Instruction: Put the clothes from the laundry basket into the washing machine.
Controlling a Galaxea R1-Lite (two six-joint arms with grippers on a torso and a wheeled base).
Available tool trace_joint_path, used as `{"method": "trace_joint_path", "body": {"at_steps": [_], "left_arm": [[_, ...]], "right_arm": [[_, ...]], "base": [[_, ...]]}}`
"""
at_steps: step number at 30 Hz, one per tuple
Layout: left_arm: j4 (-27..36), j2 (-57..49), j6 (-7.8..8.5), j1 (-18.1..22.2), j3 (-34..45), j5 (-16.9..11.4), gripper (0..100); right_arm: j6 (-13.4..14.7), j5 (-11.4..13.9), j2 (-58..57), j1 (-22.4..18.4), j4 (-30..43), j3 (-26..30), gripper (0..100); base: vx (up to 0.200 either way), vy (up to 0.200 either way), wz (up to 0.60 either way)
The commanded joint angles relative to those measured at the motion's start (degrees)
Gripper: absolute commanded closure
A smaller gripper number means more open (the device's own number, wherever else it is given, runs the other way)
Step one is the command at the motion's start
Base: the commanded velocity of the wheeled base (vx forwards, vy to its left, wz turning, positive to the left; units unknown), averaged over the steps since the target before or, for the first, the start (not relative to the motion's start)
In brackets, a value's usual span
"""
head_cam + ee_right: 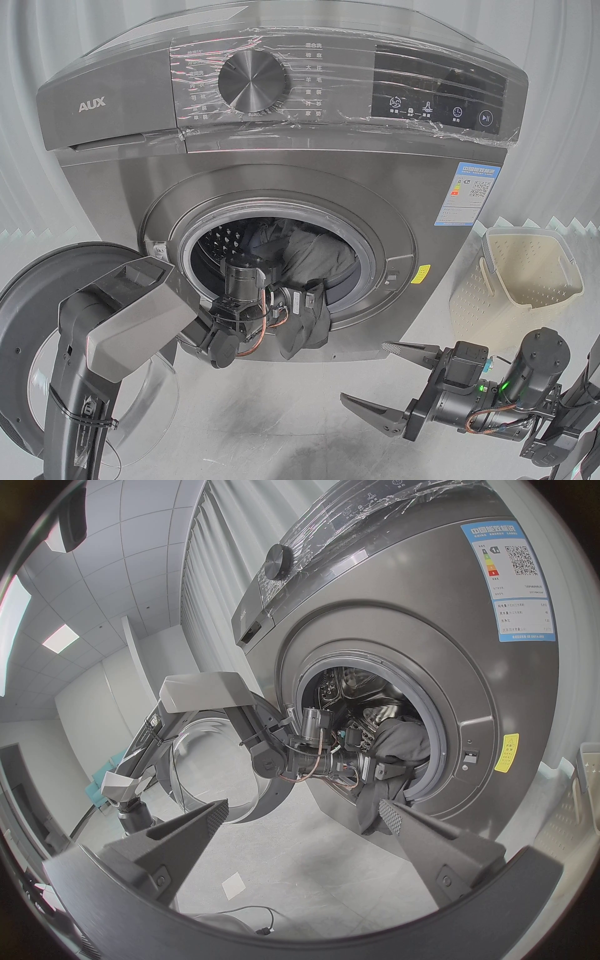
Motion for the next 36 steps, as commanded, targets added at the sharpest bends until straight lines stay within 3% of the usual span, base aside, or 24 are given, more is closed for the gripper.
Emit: {"method": "trace_joint_path", "body": {"at_steps": [1, 3, 4, 7, 15, 19, 24, 25, 27, 36], "left_arm": [[0.2, 2.1, 0.64, 0.0, -0.2, 0.1, 0], [0.1, 3.2, 0.91, 0.1, -0.8, 0.2, 0], [0.0, 3.8, 1.26, 0.3, -1.3, 0.2, 100], [0.0, 4.4, 1.87, 0.5, -2.3, 0.4, 100], [0.0, 3.4, 0.91, 1.2, -7.7, 1.1, 100], [-0.4, 3.8, -0.85, 2.5, -13.6, 3.3, 100], [-1.0, 5.2, -1.11, 3.8, -19.2, 5.5, 100], [-1.6, 6.7, -1.46, 4.2, -23.4, 7.3, 100], [-1.8, 8.1, -1.82, 4.6, -27.5, 8.3, 100], [-1.9, 9.5, -1.9, 4.8, -30.3, 8.3, 100]], "right_arm": [[0.0, 0.0, 0.1, 0.0, 0.0, 0.0, 0], [0.0, 0.1, 0.1, 0.0, 0.0, -0.1, 0], [0.0, 0.1, 0.1, 0.0, 0.0, -0.1, 0], [0.0, 0.1, 0.1, 0.0, 0.0, -0.2, 0], [0.0, 0.1, 0.1, 0.0, 0.0, -0.5, 0], [0.0, 0.1, 0.1, 0.0, 0.0, -0.9, 0], [0.0, 0.1, 0.1, 0.0, 0.0, -1.0, 0], [0.0, 0.1, 0.1, 0.0, 0.0, -1.1, 0], [0.1, 0.1, 0.2, 0.0, 0.0, -1.1, 0], [0.1, 0.1, 0.2, 0.0, 0.0, -1.2, 0]], "base": [[0.0, 0.0, 0.0], [0.0, 0.0, 0.0], [0.0, 0.0, 0.0], [0.0, 0.0, 0.0], [0.0, 0.0, 0.0], [0.0, 0.0, 0.0], [0.0, 0.0, 0.0], [0.0, 0.0, 0.0], [0.0, 0.0, 0.0], [0.0, 0.0, 0.0]]}}
